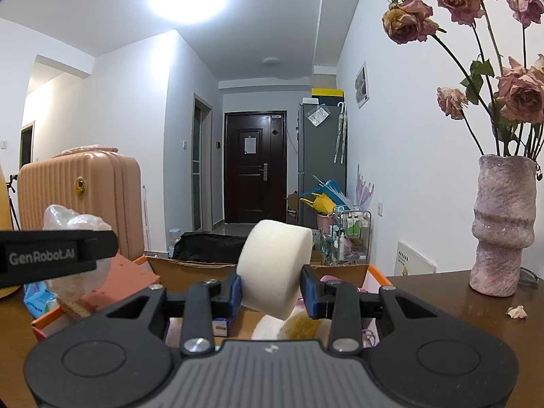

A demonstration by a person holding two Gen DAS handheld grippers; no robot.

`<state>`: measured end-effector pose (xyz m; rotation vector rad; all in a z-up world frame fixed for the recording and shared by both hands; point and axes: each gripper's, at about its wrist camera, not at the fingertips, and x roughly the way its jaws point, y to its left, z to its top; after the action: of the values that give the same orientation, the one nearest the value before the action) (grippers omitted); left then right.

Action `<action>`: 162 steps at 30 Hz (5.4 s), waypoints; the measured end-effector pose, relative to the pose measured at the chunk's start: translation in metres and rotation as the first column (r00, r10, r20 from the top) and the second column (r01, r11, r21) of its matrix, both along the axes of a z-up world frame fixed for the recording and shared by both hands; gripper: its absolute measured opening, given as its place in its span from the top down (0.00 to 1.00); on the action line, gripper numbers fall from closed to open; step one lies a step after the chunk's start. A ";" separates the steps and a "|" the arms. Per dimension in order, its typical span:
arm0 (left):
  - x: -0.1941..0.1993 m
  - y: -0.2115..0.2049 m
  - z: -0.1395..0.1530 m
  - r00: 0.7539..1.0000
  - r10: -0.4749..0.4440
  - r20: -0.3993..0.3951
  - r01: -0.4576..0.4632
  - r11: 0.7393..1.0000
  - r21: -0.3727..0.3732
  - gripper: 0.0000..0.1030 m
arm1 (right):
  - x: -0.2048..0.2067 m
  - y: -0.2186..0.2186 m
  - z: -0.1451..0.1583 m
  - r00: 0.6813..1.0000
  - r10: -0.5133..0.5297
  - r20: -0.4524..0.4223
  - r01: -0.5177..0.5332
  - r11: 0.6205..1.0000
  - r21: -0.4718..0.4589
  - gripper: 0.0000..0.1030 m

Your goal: Organize soft objects

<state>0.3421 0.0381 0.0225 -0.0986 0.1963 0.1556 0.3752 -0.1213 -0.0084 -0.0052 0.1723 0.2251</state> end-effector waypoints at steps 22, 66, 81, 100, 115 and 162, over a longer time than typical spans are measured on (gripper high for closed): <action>0.057 -0.016 -0.007 1.000 -0.002 0.004 0.002 0.999 0.032 0.52 | 0.031 0.007 -0.007 1.000 -0.005 0.005 0.005 0.999 -0.044 0.67; 0.059 -0.013 -0.006 0.998 0.046 0.047 -0.048 0.999 0.027 0.00 | 0.029 -0.010 -0.010 0.996 -0.093 0.007 0.093 0.995 -0.029 0.00; 0.003 -0.010 -0.004 0.998 0.041 0.044 -0.043 0.998 0.043 0.00 | -0.039 -0.040 -0.003 0.995 -0.097 0.035 0.098 0.994 -0.043 0.00; -0.117 -0.011 -0.002 1.000 0.003 0.012 -0.004 0.996 0.084 0.00 | -0.171 -0.071 0.009 0.997 -0.068 -0.032 0.067 0.996 -0.051 0.00; -0.222 -0.022 0.001 0.998 -0.064 0.002 0.064 0.993 0.103 0.00 | -0.262 -0.082 0.020 0.999 -0.043 -0.021 0.043 0.999 0.004 0.00; -0.249 -0.026 -0.008 0.997 -0.076 -0.018 0.077 0.992 0.095 0.00 | -0.275 -0.084 0.018 1.000 -0.014 -0.011 0.014 1.000 0.004 0.00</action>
<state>0.0928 0.0120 0.0143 0.0055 0.2066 0.0893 0.1000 -0.2050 0.0099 0.0009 0.1833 0.2114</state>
